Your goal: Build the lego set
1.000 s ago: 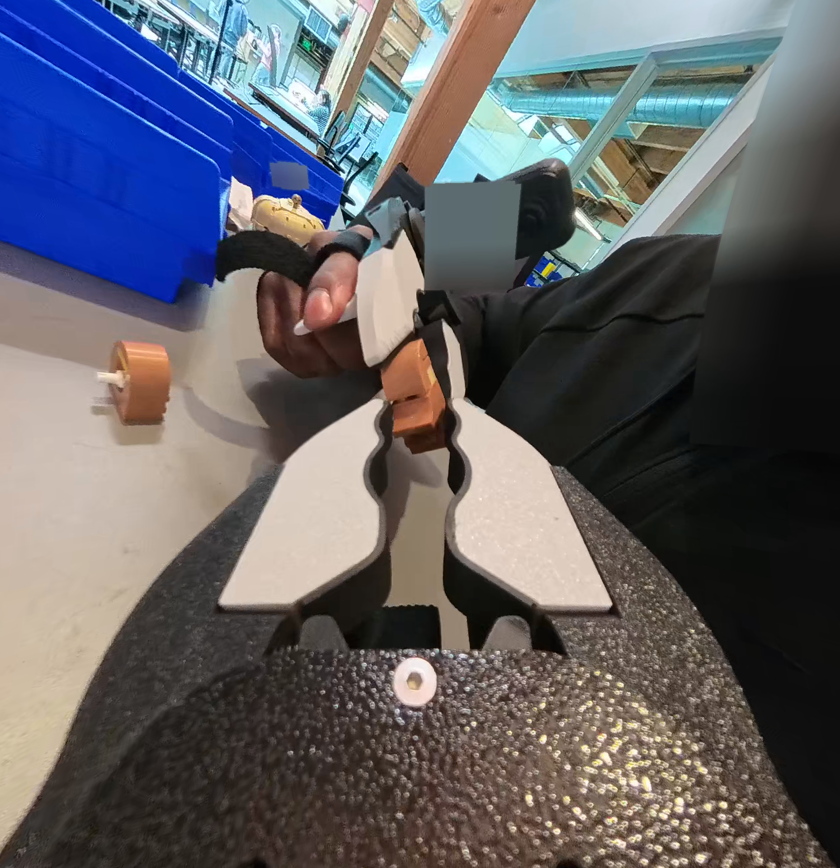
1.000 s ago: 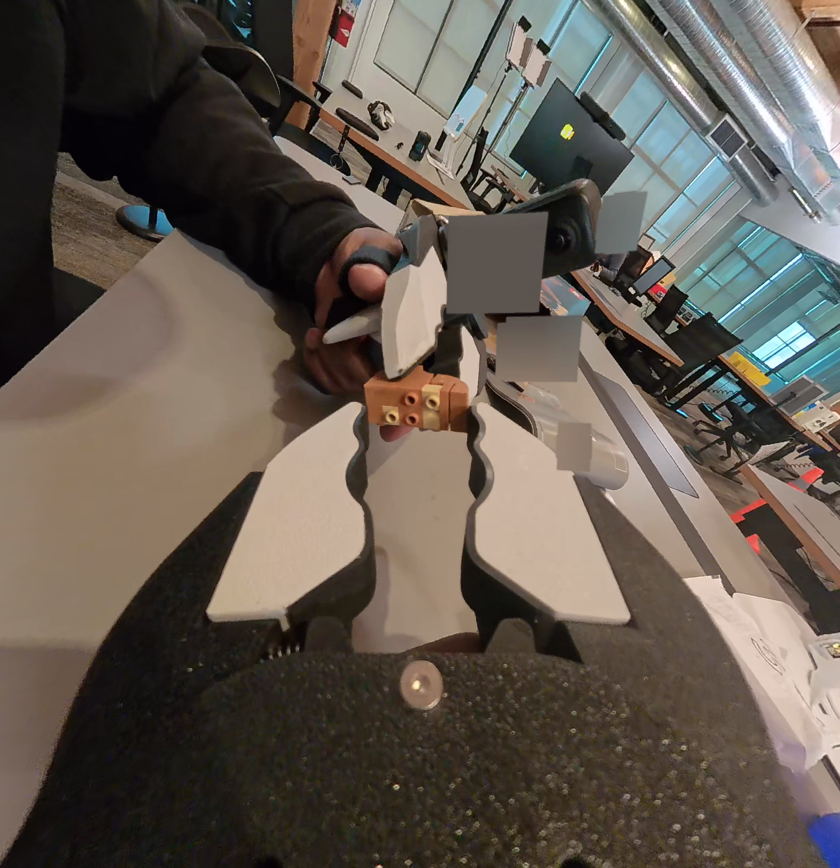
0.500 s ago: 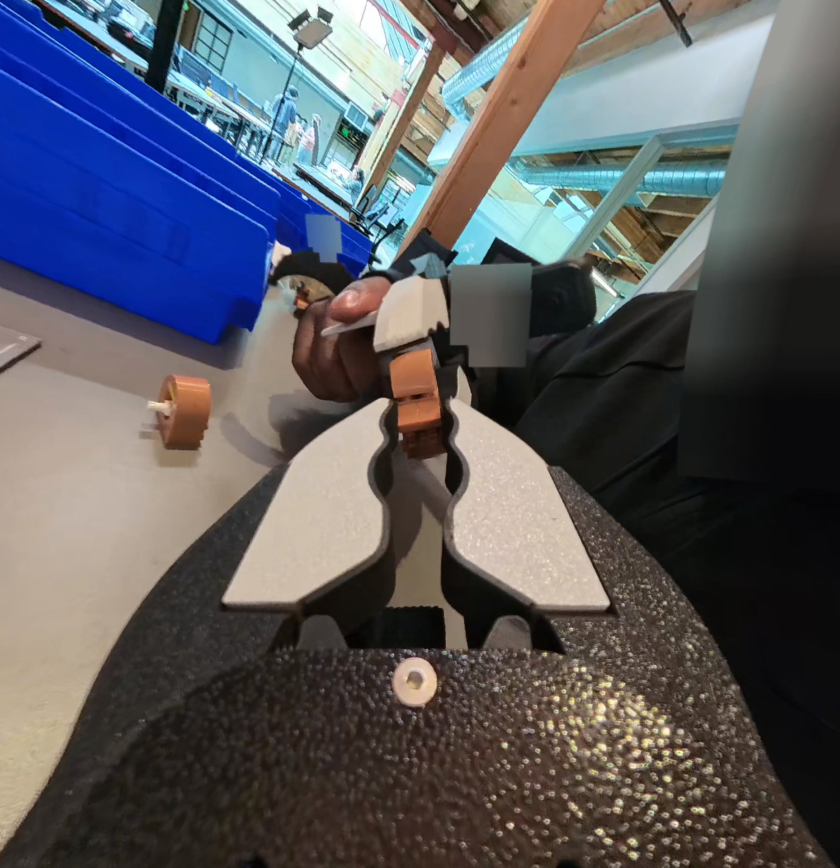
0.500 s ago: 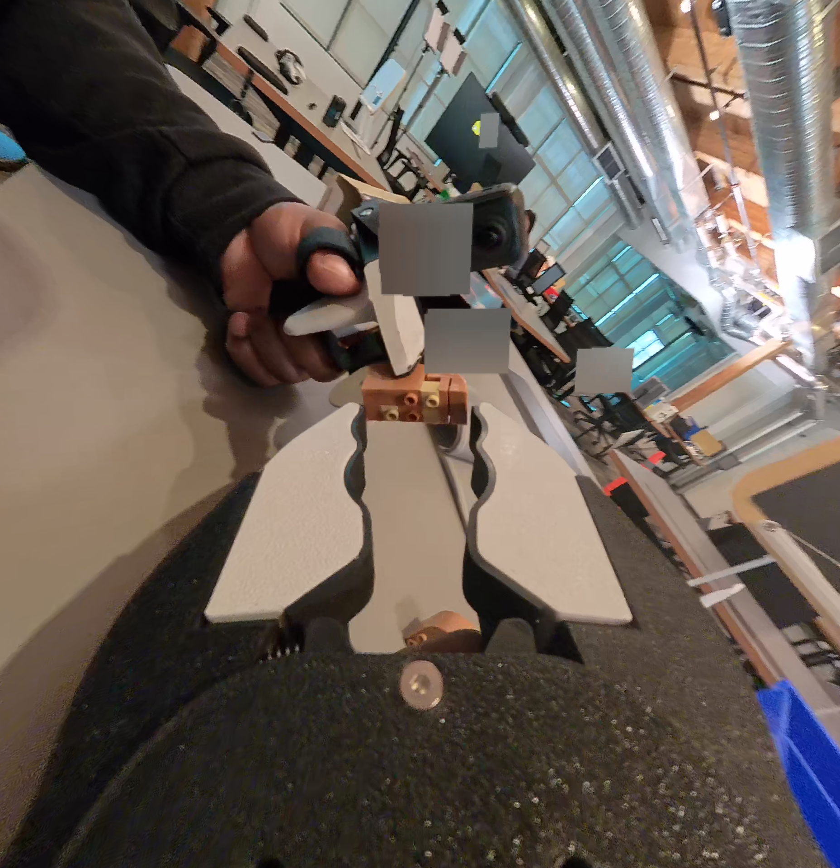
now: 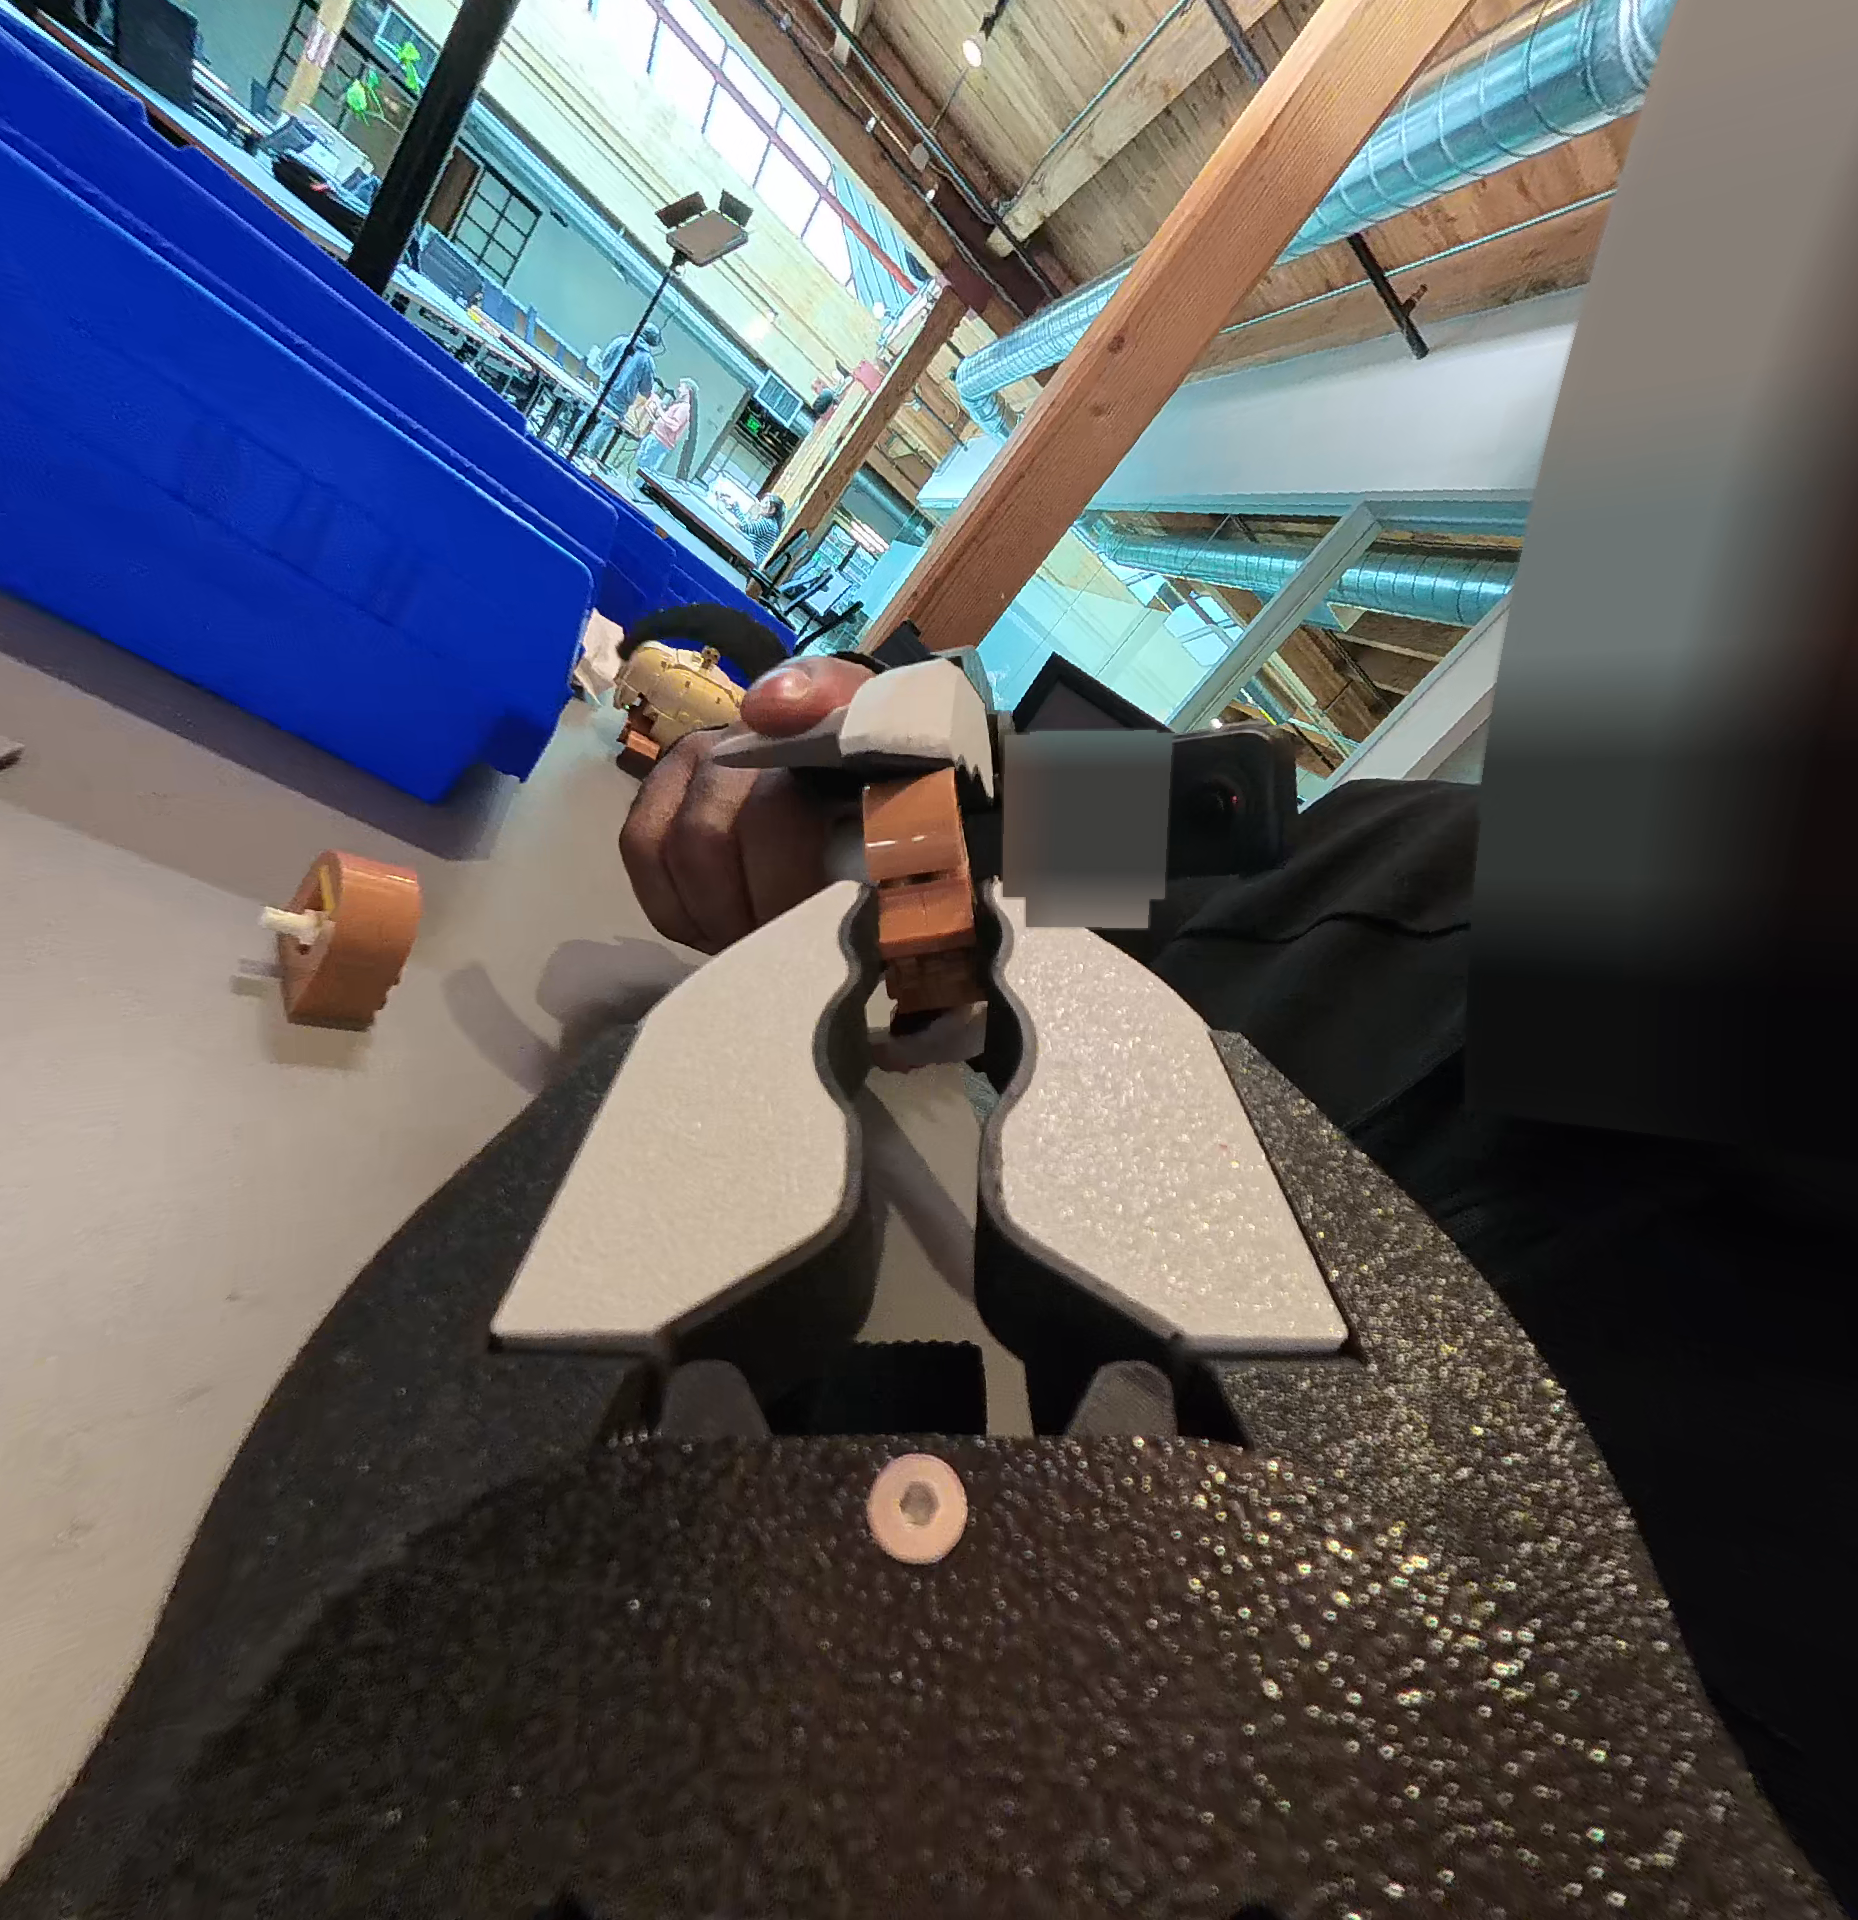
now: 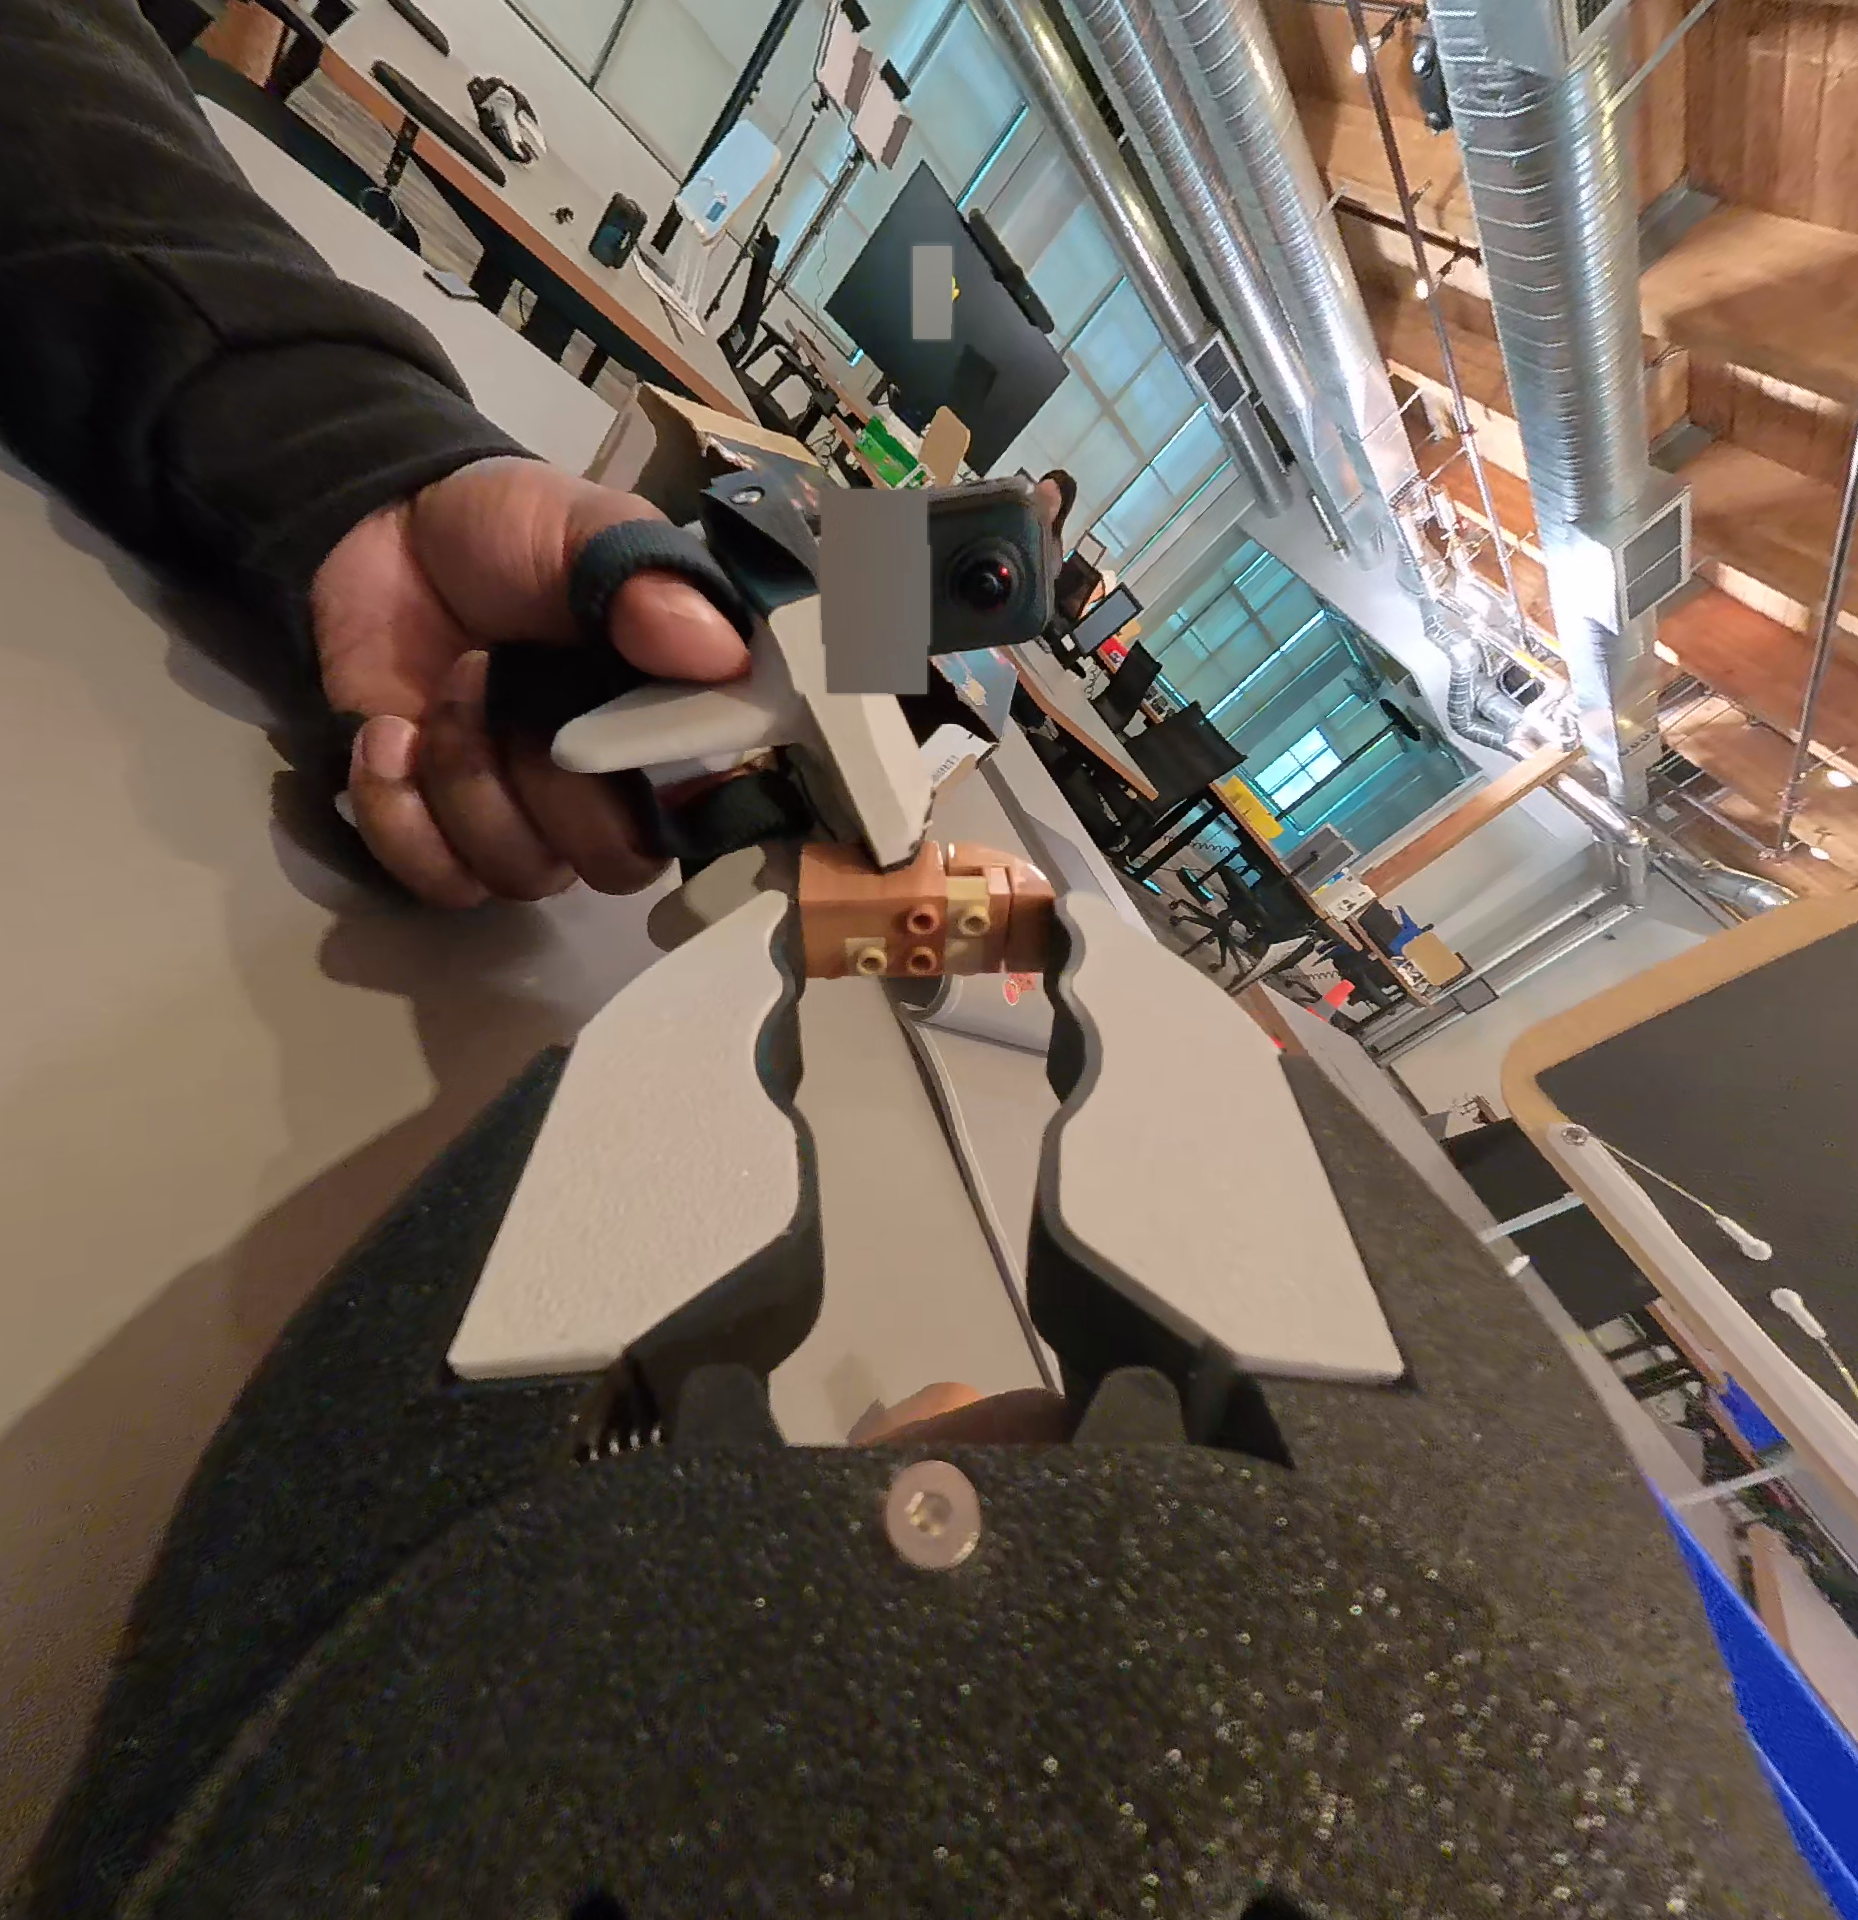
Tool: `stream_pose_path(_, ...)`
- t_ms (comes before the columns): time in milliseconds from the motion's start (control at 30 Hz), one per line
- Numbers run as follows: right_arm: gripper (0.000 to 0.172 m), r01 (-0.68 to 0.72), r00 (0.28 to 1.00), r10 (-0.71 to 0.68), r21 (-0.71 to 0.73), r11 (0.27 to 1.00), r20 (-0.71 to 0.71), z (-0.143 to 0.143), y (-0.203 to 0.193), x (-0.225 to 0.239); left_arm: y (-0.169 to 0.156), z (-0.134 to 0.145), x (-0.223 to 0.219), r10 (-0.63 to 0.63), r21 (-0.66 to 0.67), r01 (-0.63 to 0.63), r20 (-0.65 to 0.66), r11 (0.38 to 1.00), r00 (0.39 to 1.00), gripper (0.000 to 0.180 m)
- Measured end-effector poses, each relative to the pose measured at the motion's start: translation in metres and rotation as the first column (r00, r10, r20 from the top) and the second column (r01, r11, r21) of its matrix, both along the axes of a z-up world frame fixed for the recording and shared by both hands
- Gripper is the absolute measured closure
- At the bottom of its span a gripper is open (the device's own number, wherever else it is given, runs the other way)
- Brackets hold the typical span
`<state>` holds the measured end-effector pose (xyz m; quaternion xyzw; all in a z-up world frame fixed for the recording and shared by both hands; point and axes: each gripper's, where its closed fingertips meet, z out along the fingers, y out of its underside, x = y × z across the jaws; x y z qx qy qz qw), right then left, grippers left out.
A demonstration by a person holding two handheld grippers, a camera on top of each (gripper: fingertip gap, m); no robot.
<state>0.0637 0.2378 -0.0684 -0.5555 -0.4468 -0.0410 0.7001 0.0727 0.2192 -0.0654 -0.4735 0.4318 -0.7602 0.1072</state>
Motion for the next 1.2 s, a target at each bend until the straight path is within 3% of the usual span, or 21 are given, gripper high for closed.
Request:
stream_pose_path(567,0.128,0.003,1.000,-0.002,-0.057,0.998,0.021,-0.008,0.002,0.002,0.001,-0.006,0.003,0.028,0.043,-0.026,-0.047,0.999,0.999,0.163)
stream_pose_path(767,0.122,0.047,0.987,-0.050,0.024,0.999,0.151,-0.010,0.002,0.004,0.005,-0.008,0.003,0.045,0.045,-0.042,-0.072,0.998,0.996,0.164)
stream_pose_path(967,0.132,0.025,0.976,-0.034,0.046,0.999,0.214,-0.013,-0.003,-0.005,0.001,-0.018,0.004,0.023,0.047,-0.016,-0.143,0.999,0.990,0.163)
stream_pose_path(1200,0.121,0.041,0.987,-0.041,0.006,0.999,0.157,-0.009,-0.001,0.001,0.004,-0.018,0.003,0.021,0.041,-0.016,-0.140,0.999,0.990,0.163)
